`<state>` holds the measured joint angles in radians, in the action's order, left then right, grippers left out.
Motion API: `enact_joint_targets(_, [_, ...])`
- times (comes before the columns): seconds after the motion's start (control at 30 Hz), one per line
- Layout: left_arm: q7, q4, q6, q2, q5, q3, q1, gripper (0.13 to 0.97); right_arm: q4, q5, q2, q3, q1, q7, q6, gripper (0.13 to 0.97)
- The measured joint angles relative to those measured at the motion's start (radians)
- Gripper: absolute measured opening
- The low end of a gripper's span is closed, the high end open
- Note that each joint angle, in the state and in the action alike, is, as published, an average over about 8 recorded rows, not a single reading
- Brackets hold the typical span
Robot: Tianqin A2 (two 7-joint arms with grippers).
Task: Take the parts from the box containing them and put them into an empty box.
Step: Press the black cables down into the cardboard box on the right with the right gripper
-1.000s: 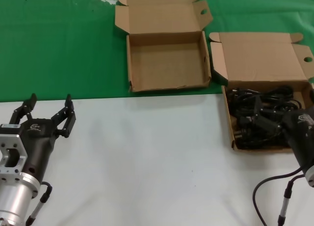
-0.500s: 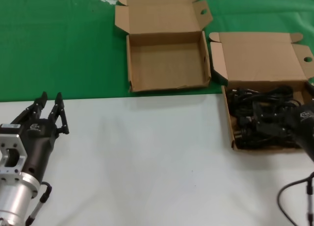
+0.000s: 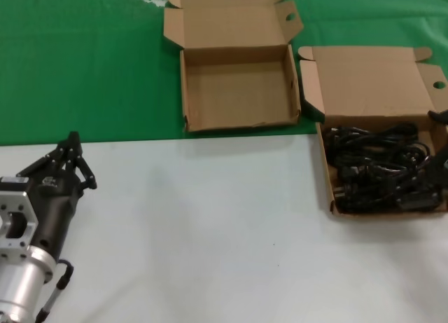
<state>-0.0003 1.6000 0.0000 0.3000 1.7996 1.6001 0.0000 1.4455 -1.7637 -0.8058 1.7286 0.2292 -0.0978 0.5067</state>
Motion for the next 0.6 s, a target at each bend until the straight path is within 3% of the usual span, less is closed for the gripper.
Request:
enact_joint_targets(0.33, [0.000,0.000,0.000,0.000,0.000,0.000,0.000,0.144,-0.129,0.064,-0.082,0.079,0.211,-0.161,0.256,0.966])
enact_joint_targets(0.6, [0.000,0.000,0.000,0.000,0.000,0.000,0.000,0.139,-0.243,0.129,-0.085,0.153,0.353,-0.270,0.404,0.966])
